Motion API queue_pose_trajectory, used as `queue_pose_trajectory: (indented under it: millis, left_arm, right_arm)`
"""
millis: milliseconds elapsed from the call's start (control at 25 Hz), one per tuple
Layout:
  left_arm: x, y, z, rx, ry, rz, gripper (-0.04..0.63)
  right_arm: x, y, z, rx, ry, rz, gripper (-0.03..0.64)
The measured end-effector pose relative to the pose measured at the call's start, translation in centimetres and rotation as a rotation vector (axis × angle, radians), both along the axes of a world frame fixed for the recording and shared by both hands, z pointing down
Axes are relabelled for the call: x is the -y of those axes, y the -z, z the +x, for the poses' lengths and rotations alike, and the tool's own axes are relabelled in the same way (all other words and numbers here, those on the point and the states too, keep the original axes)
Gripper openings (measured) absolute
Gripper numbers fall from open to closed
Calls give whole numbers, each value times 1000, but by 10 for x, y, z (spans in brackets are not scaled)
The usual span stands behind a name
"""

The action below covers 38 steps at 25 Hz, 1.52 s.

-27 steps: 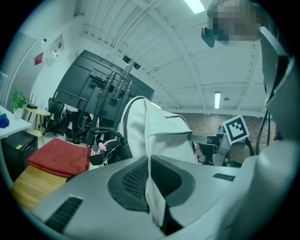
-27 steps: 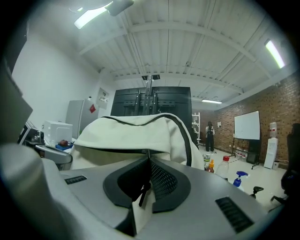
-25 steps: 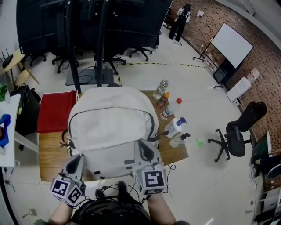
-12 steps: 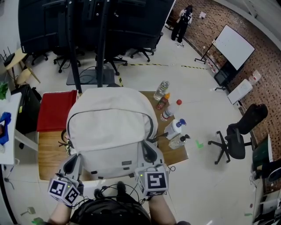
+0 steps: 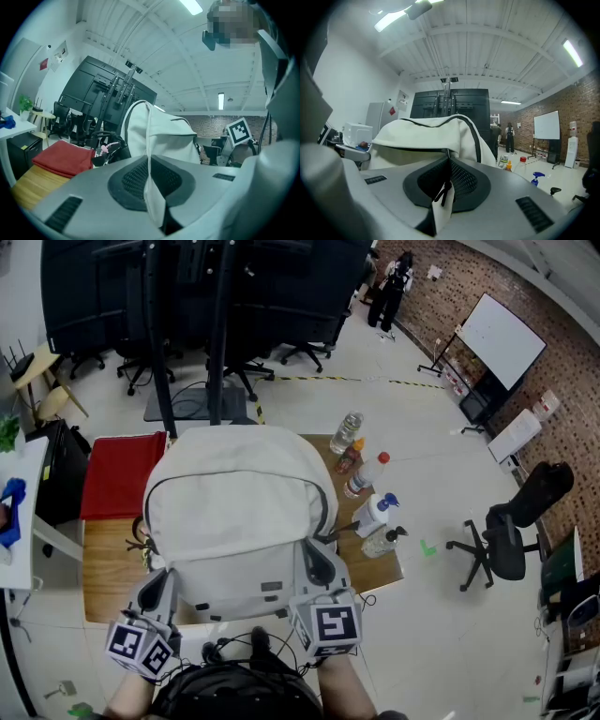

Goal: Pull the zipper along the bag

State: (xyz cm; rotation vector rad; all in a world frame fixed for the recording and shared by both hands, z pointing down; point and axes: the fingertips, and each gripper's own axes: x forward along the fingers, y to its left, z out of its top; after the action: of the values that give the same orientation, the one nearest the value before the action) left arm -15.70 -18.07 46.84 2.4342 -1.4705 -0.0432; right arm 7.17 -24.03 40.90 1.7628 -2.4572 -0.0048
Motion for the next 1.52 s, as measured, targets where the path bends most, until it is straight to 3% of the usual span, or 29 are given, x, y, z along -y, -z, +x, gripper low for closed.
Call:
queue_pose_trajectory:
  millis: [600,800,920,1040,1280,1520]
  left_arm:
    - [-5,2,0,51,17,14,63]
    - [-4,4,2,66,20,24,131]
    - [-4,5,4,71,16,25,146]
    - [-5,6,4,70,16,30,169]
    - [-7,8,4,69,22,34,176]
    - [-14,31,-5,66,52,91,175]
  right_arm:
    - [-1,-2,-8,26,2,5,37]
    - [-4,-7,-16,35,28,-6,75]
    - [-6,-11,-21,30,42,-13,166]
    - [-7,-13,-24,20,46,-17,213]
    - [-11,-8,-25,15,44,-1,235]
    - [-20,11,-16,26,8,68,235]
